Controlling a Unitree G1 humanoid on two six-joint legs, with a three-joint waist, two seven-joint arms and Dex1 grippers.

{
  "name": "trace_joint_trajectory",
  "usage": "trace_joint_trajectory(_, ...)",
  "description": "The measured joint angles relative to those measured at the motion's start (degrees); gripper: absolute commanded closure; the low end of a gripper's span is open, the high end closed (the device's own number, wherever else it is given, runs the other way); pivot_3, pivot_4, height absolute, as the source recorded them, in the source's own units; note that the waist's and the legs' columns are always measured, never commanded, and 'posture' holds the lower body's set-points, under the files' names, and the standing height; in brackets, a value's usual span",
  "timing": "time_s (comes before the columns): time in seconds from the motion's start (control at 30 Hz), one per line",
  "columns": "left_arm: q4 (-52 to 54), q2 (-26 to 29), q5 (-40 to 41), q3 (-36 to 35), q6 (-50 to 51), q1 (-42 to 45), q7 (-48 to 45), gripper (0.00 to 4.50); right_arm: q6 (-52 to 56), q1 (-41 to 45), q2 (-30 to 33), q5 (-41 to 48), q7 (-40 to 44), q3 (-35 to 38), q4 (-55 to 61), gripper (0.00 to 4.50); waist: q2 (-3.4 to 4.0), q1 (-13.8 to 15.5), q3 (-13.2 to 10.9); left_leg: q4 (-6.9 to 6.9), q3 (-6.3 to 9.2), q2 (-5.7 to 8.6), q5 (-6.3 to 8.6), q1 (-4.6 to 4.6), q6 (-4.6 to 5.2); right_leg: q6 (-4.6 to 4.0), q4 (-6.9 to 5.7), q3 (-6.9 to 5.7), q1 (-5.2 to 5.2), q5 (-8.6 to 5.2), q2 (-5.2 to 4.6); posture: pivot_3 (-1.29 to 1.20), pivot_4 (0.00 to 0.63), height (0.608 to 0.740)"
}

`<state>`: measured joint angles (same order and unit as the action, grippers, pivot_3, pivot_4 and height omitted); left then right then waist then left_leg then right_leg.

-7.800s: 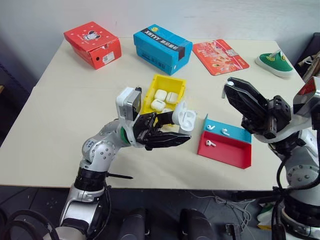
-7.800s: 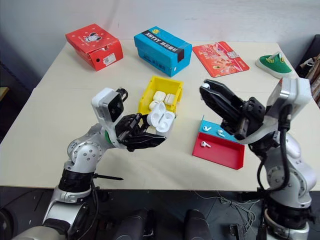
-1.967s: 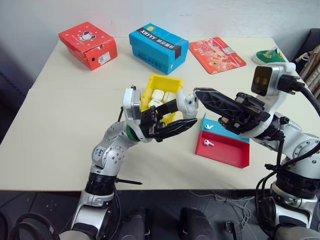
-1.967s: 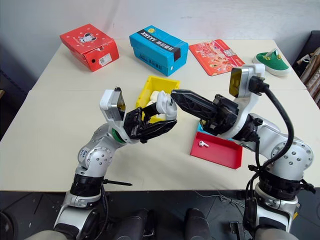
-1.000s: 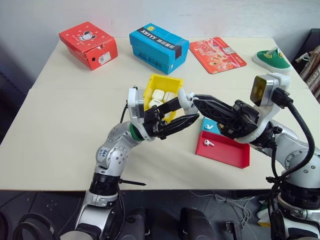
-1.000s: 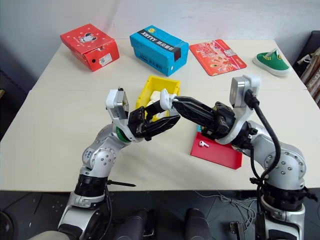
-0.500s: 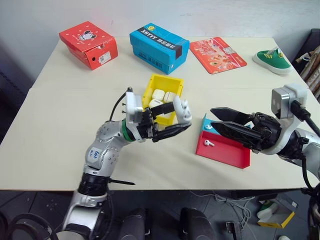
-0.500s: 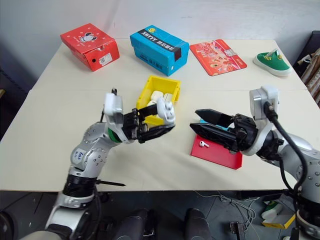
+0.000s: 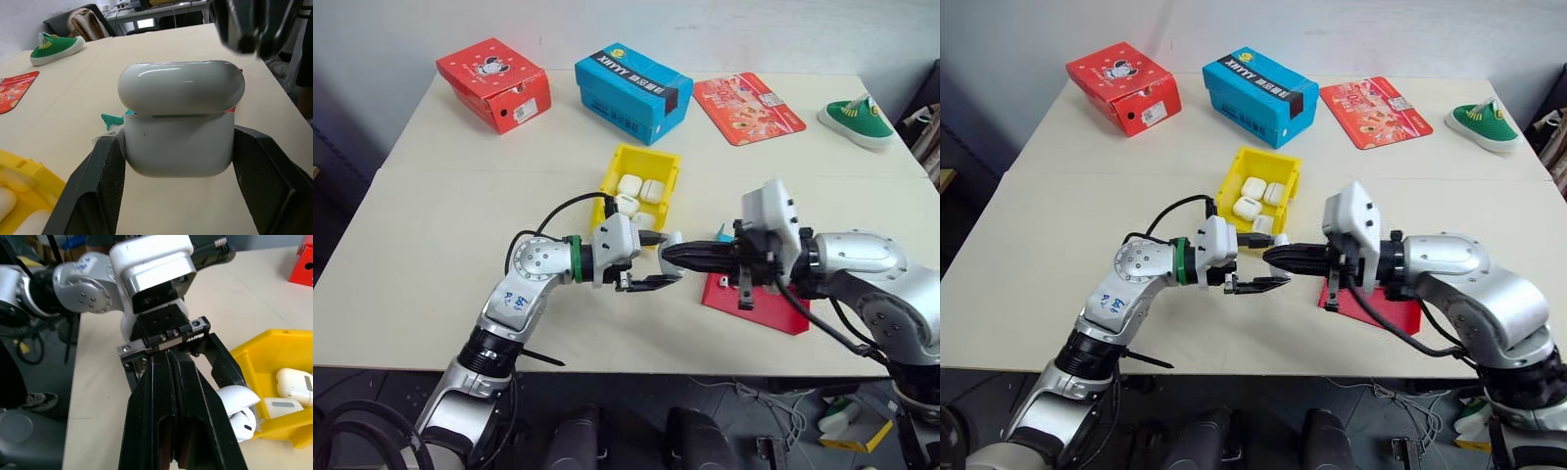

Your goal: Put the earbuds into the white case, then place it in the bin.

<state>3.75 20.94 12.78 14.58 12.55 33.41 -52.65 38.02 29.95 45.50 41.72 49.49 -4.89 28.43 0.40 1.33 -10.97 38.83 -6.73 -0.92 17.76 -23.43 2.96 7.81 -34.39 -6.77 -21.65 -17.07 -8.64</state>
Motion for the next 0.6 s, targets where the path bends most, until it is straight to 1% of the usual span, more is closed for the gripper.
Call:
trace_joint_trajectory(0.17, 0.1, 0.4, 0.0, 0.0, 0.0, -0.8, 0.0, 1.7, 1.3, 1.0, 1.2, -3.4, -0.6, -0.7, 0.0, 4.48, 0.0, 0.0, 0.0, 0.01, 0.01, -0.01, 0.0, 0.0, 0.0, 0.0, -0.02, -0.04, 0.01, 0.0, 0.01, 0.0, 0.15, 0.74)
trace_joint_trajectory(0.23, 0.3, 0.6, 0.0, 0.0, 0.0, -1.4, -0.1, 1.7, 2.4, 0.2, 2.5, -3.3, -0.3, 1.0, -0.1, 4.48, 0.0, 0.1, 0.0, 0.02, 0.03, -0.01, 0.0, -0.01, 0.0, 0.0, -0.01, -0.06, 0.02, 0.0, 0.01, 0.0, 0.15, 0.74)
trace_joint_trajectory(0.3, 0.7, 1.2, 0.1, -0.4, -0.2, -2.0, -0.1, 1.7, 3.4, -3.1, 4.1, -1.8, 0.8, 4.7, -0.1, 4.48, -0.01, 0.2, 0.0, 0.02, 0.07, 0.0, 0.01, 0.0, 0.01, 0.0, 0.01, -0.09, 0.07, 0.0, 0.0, 0.0, 0.15, 0.74)
trace_joint_trajectory(0.43, 1.8, 1.6, 0.4, -1.7, -0.7, -2.5, 0.0, 1.7, 3.1, -13.3, 5.0, -0.2, 2.9, 11.2, -0.9, 4.48, -0.03, 0.2, 0.0, 0.01, 0.08, 0.0, 0.01, 0.0, 0.02, 0.01, 0.04, -0.1, 0.11, 0.0, 0.01, 0.0, 0.15, 0.74)
trace_joint_trajectory(0.53, 2.5, 1.8, 0.7, -2.4, -0.7, -2.5, -0.1, 1.7, 0.3, -18.1, 3.0, -0.2, 2.9, 15.7, -2.1, 4.48, -0.03, 0.1, 0.0, 0.04, 0.05, -0.01, 0.0, 0.03, 0.02, 0.02, 0.0, -0.09, 0.12, 0.01, 0.02, 0.0, 0.15, 0.74)
trace_joint_trajectory(0.6, 2.5, 2.0, 0.7, -2.4, -0.5, -2.5, -0.5, 1.7, -1.9, -18.4, 0.7, 0.1, 2.5, 17.8, -2.3, 4.48, -0.03, -0.2, 0.0, 0.03, -0.06, -0.05, -0.01, 0.08, -0.01, 0.03, -0.03, -0.04, 0.1, 0.01, 0.04, 0.0, 0.15, 0.74)
